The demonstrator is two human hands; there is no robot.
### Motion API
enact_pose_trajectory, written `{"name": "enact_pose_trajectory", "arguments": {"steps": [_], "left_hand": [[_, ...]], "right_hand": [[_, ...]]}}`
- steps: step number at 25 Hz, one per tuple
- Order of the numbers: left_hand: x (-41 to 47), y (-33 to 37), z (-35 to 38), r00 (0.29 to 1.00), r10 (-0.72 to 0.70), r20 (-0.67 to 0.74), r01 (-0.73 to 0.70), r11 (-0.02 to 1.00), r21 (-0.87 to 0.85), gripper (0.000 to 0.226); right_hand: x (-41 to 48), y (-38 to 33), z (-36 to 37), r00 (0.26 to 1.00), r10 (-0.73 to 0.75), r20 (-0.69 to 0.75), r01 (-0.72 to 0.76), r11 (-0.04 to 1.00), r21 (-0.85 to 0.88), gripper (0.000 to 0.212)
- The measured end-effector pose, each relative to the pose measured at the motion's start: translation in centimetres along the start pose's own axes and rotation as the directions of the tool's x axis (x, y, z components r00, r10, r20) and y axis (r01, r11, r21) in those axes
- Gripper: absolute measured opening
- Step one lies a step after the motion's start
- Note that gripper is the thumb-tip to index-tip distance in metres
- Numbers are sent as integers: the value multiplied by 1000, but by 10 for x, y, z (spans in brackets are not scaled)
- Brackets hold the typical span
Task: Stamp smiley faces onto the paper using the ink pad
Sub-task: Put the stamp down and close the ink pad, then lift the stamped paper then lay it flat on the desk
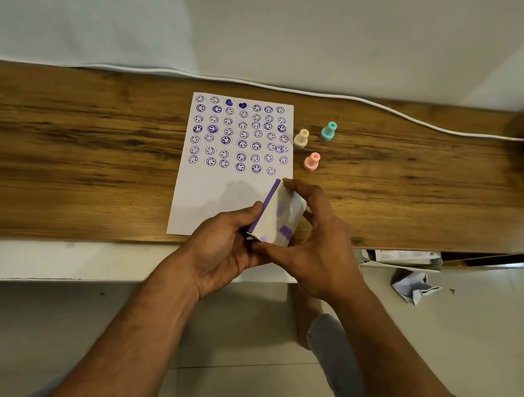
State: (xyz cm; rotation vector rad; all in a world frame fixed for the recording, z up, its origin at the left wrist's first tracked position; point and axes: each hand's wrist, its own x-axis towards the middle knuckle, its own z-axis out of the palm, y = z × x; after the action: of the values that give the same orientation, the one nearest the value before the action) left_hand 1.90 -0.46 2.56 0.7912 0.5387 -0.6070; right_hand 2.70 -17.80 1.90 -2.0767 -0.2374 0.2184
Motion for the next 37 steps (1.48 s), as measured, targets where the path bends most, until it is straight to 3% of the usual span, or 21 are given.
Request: {"name": "enact_pose_trajectory", "arguments": {"steps": [5, 8, 10, 20, 22, 24, 26, 28, 31, 35, 37], "left_hand": [[7, -3, 4, 990, 86, -115, -72, 990, 123, 34], [12, -1, -4, 956, 219, -195, -145, 931, 336, 35], [14, 1, -11, 920, 304, -248, -193, 901, 389, 32], [17, 1, -22, 827, 475, -301, -266, 803, 534, 27], [16, 3, -25, 784, 542, -302, -263, 731, 630, 28], [13, 7, -30, 700, 661, -272, -232, 570, 788, 30], [8, 12, -36, 604, 758, -246, -144, 408, 902, 37], [6, 17, -44, 581, 763, -283, 22, 332, 943, 52], [5, 17, -51, 671, 649, -358, 204, 302, 931, 76], [9, 14, -50, 715, 629, -305, 71, 368, 927, 85], [11, 17, -49, 712, 621, -327, -1, 467, 885, 85]], "right_hand": [[13, 11, -10, 996, 4, -93, -9, 999, -53, 93], [30, 34, -23, 962, 95, -256, -155, 962, -224, 93], [40, 48, -28, 926, 176, -334, -280, 913, -297, 96], [45, 66, -26, 869, 293, -398, -459, 777, -430, 95], [43, 55, -21, 880, 207, -428, -408, 791, -456, 86], [39, 40, -8, 903, -5, -429, -220, 853, -473, 69], [34, 23, 16, 935, -151, -321, -30, 868, -496, 53], [26, 15, 39, 980, -130, -150, 28, 836, -547, 50], [20, 19, 53, 1000, -26, 0, 21, 809, -588, 56], [21, 22, 54, 999, -27, 21, 34, 790, -612, 58], [21, 23, 55, 1000, -25, 11, 27, 793, -608, 58]]}}
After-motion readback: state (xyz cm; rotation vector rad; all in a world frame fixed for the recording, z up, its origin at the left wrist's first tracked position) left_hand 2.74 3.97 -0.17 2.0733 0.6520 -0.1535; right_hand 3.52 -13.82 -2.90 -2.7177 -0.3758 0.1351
